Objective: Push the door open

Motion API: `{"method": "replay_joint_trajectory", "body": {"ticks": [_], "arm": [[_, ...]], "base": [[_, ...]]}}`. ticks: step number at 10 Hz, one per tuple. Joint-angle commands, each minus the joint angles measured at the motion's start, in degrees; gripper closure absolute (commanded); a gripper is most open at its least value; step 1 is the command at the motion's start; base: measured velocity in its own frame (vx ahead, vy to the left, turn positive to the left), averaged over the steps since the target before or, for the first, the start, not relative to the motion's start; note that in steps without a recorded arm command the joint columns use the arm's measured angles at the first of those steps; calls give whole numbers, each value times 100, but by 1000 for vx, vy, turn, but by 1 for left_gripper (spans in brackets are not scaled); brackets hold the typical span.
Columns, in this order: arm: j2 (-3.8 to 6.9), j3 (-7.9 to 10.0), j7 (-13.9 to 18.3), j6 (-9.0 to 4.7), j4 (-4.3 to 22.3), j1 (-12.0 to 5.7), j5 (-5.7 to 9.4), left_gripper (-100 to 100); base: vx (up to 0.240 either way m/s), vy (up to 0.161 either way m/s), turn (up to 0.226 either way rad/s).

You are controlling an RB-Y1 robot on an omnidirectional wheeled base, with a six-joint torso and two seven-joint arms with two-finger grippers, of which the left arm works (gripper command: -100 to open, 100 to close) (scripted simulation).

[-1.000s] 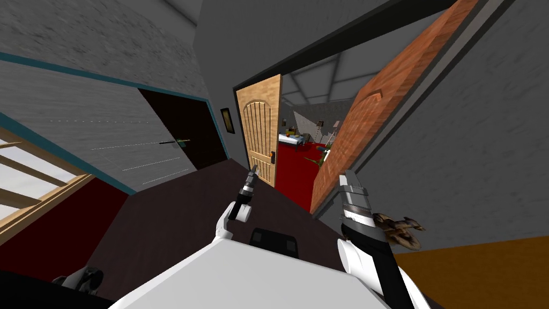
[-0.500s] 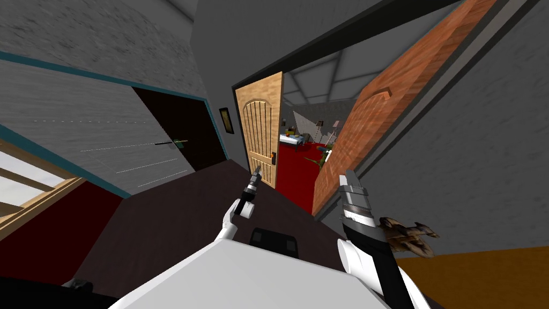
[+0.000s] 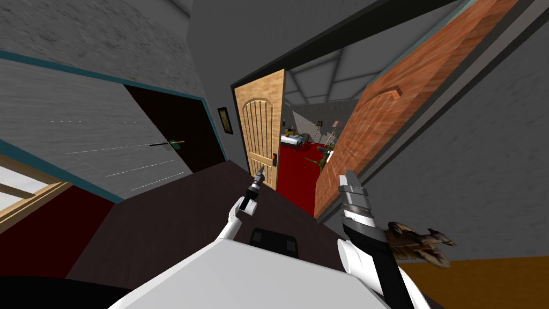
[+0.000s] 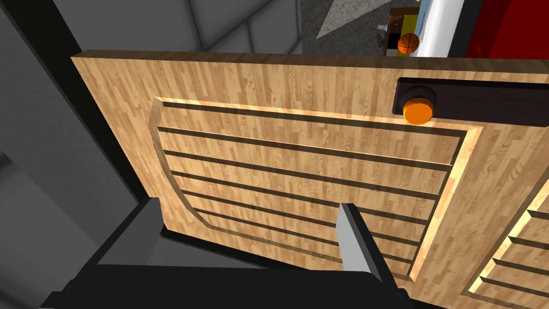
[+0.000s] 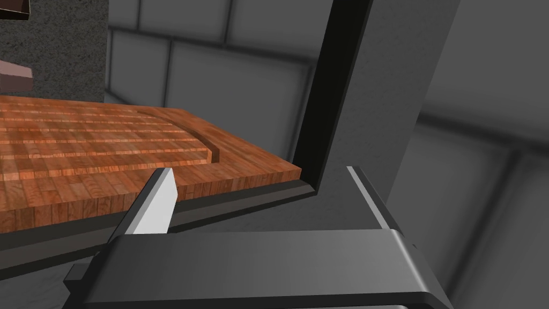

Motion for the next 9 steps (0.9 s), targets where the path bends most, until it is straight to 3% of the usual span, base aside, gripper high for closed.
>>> {"method": "replay_joint_trajectory", "body": {"ticks": [1, 4, 5, 6, 9], "arm": [[-16, -21, 13, 21, 183, -92, 2, -100], [-25, -98, 95, 50, 854, -528, 30, -100], [-32, -123, 122, 59, 994, -669, 39, -100], [-32, -123, 122, 59, 1071, -669, 39, -100], [-56, -198, 201, 87, 1640, -1088, 65, -100]], "base": [[67, 59, -17], [74, 74, -31], [88, 109, -25], [55, 77, -12], [68, 75, -28]]}}
